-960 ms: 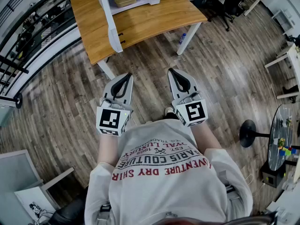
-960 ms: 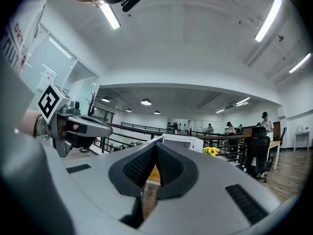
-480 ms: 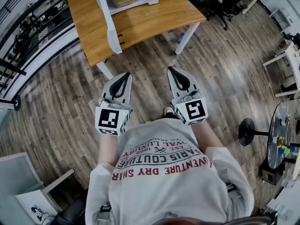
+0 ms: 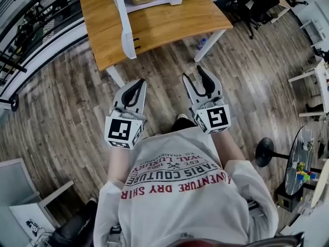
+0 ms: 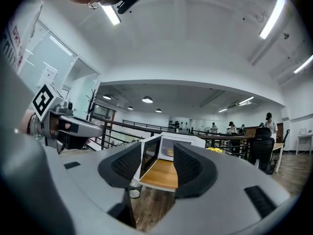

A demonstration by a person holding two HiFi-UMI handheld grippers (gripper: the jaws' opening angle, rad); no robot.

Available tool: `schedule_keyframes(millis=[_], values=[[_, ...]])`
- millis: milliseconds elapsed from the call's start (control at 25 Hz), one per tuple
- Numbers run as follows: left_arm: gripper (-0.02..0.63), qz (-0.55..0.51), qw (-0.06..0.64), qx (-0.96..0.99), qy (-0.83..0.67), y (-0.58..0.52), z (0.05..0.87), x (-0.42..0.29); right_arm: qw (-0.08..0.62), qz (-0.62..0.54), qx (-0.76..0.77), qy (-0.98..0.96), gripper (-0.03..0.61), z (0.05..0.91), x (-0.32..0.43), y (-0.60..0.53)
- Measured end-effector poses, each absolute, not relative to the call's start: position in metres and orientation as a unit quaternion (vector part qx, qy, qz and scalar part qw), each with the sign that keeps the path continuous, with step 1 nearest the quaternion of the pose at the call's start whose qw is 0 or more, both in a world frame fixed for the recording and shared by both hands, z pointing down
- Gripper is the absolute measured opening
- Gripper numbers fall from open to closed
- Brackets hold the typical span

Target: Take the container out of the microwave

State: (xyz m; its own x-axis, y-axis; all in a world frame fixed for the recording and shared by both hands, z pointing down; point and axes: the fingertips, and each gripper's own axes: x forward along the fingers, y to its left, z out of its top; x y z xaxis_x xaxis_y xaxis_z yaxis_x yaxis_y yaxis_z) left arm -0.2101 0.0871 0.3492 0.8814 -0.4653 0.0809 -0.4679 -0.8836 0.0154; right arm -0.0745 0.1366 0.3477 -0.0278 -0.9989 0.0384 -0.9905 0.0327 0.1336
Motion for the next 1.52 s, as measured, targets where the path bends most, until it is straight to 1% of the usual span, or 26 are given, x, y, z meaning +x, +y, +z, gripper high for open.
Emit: schedule_keyframes(millis=[160, 320, 560, 920, 1240, 1520], values=[[0.014, 0.049, 0.016, 0.966, -0.254, 0.070, 0.355, -0.198, 0.062, -0.032, 0.687, -0.723, 0.209, 0.354, -0.055, 0.115], [0.014, 0.061, 0.014, 0.961, -0.271, 0.055, 0.364, -0.171, 0.054, -0.022, 0.678, -0.733, 0.209, 0.365, -0.022, 0.095], [0.014, 0.078, 0.021, 0.953, -0.291, 0.030, 0.379, -0.101, 0.039, -0.006, 0.653, -0.757, 0.209, 0.377, 0.040, 0.054], [0.014, 0.091, 0.025, 0.930, -0.354, -0.025, 0.378, 0.005, 0.041, 0.013, 0.591, -0.806, 0.209, 0.381, 0.145, -0.015], [0.014, 0.092, 0.043, 0.898, -0.428, -0.066, 0.381, 0.054, 0.069, 0.021, 0.508, -0.858, 0.209, 0.389, 0.187, -0.070], [0.014, 0.120, 0.067, 0.874, -0.466, -0.099, 0.399, 0.054, 0.131, 0.055, 0.444, -0.885, 0.209, 0.422, 0.182, -0.124]])
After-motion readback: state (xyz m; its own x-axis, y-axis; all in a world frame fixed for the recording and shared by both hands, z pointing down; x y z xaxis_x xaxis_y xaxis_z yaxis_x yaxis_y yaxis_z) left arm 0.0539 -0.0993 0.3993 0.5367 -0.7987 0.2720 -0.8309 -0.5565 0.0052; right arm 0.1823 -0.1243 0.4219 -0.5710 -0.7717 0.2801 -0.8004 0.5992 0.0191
